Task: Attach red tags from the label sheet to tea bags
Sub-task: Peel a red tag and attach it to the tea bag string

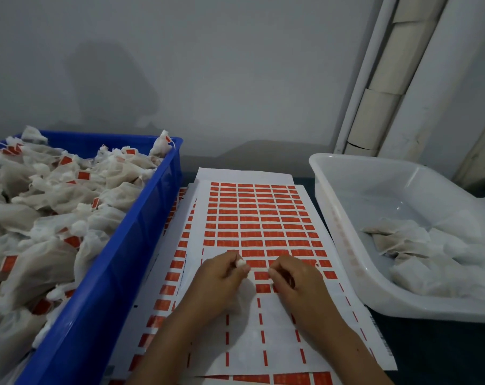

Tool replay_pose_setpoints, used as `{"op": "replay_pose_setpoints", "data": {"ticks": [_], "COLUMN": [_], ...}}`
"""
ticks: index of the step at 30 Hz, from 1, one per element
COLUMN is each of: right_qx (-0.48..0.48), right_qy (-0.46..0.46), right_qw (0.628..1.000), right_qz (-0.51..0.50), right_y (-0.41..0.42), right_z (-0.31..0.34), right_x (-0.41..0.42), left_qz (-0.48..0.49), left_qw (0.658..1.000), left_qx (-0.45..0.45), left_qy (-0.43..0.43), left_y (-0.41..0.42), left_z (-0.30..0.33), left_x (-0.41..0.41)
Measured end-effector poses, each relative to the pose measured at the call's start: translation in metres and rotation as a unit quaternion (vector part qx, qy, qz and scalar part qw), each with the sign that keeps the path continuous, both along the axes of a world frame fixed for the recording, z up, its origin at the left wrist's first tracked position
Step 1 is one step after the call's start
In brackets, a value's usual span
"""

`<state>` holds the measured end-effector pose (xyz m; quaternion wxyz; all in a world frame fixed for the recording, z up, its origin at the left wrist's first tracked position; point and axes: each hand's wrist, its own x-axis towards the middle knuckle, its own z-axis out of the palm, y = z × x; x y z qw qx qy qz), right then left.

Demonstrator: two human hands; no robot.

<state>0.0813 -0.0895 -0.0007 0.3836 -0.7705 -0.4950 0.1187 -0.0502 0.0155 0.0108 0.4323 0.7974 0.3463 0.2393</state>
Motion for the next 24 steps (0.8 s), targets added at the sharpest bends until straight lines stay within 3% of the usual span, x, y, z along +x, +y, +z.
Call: {"op": "replay_pose_setpoints", "data": {"ticks": [6,10,18,24], "right_qx": [-0.049,-0.093,-0.096,-0.082], "right_qy": [-0.025,-0.014,-0.009,-0.025], "right_qw": [0.998,0.995,0.995,0.996], "right_qz": [0.027,0.038,0.018,0.004], "right_y": [-0.002,0.0,0.002,0.003], "right_z": [-0.001,-0.005,-0.01,-0.015], "right_x": [0.004,0.002,-0.003,-0.01], "left_qz": [0.147,0.153,0.248,0.244], "left_qw": [0.987,0.976,0.962,0.964], "left_qx": [-0.001,0.084,0.058,0.039], "left_qy": [0.07,0.128,0.094,0.096], "left_y": [0.024,0.032,0.041,0.039], "left_z": [-0.005,-0.004,-0.009,-0.008], "left_x": [-0.019,-0.024,-0.017,-0.018]}}
